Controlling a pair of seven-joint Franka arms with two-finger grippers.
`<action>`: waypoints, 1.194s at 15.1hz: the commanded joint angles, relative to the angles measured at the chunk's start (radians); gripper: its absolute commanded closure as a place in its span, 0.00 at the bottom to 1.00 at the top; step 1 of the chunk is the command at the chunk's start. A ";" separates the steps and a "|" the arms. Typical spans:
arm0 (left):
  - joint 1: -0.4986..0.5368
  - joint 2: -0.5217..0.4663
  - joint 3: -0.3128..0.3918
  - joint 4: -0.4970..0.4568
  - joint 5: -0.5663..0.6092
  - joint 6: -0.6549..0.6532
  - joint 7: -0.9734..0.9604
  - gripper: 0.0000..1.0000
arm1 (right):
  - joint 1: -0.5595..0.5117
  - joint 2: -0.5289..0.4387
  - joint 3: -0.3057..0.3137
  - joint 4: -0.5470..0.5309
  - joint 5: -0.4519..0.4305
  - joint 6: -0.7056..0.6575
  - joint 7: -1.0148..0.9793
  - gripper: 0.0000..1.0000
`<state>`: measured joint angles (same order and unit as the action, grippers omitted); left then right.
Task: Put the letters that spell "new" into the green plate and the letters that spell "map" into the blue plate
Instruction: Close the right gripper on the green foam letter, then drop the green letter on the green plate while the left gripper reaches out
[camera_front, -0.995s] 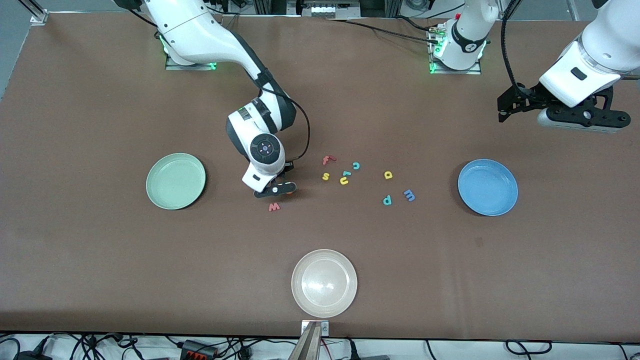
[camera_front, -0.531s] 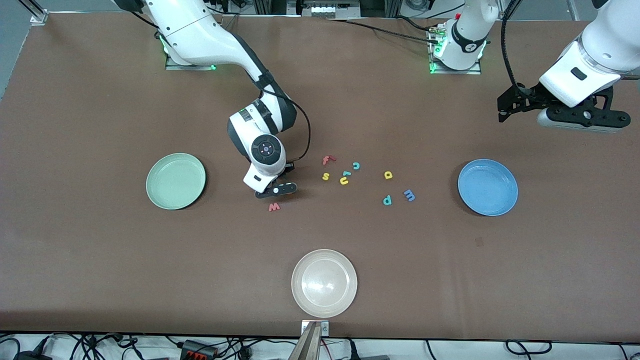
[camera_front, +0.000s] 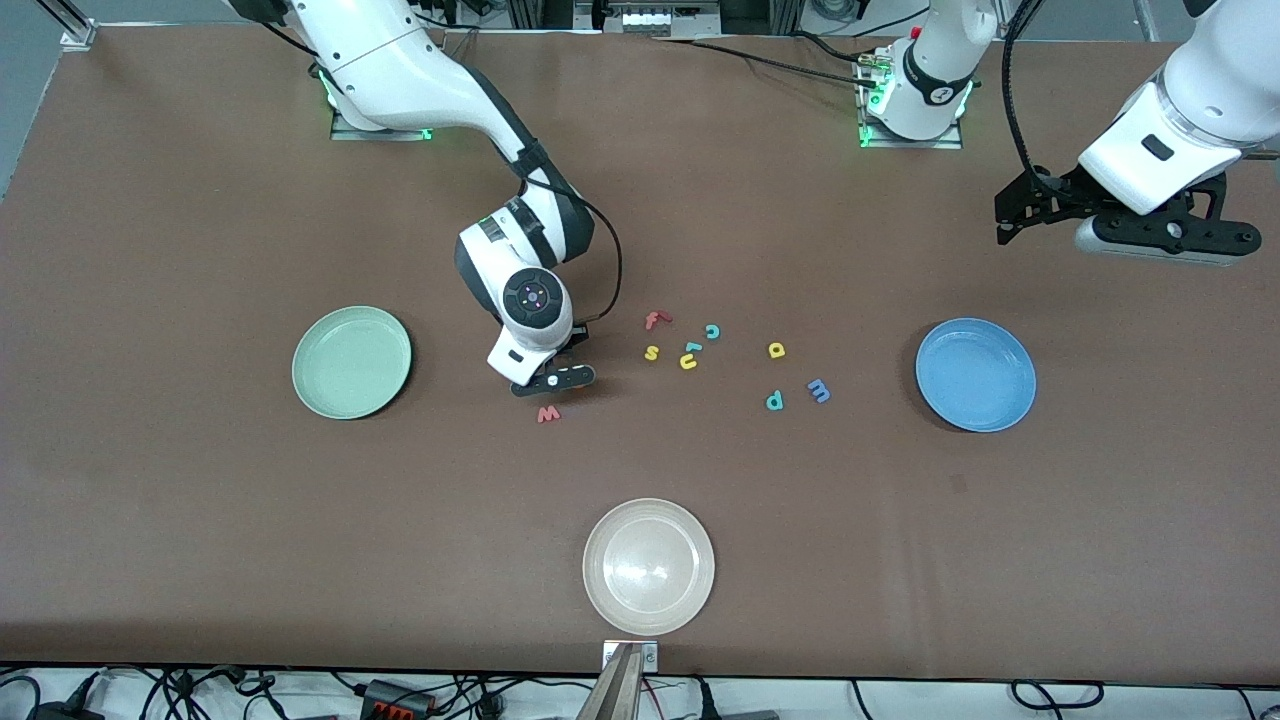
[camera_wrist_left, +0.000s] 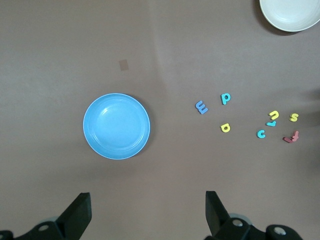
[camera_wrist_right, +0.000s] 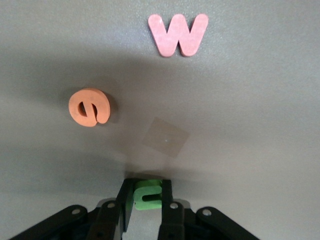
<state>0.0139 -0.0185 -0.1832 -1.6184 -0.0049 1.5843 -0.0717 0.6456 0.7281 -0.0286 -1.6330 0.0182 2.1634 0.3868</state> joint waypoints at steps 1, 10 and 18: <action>0.000 0.015 -0.002 0.035 0.013 -0.027 -0.013 0.00 | -0.018 -0.058 -0.010 -0.002 0.017 -0.028 -0.023 0.90; -0.026 0.230 -0.002 0.054 0.017 -0.063 -0.005 0.00 | -0.296 -0.161 -0.022 -0.019 0.005 -0.177 -0.235 0.90; -0.081 0.544 -0.002 0.054 0.016 0.268 -0.276 0.00 | -0.435 -0.156 -0.033 -0.077 -0.001 -0.175 -0.365 0.90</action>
<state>-0.0627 0.4613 -0.1848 -1.6109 -0.0041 1.8150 -0.2898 0.2647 0.5906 -0.0702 -1.6830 0.0172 1.9872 0.0839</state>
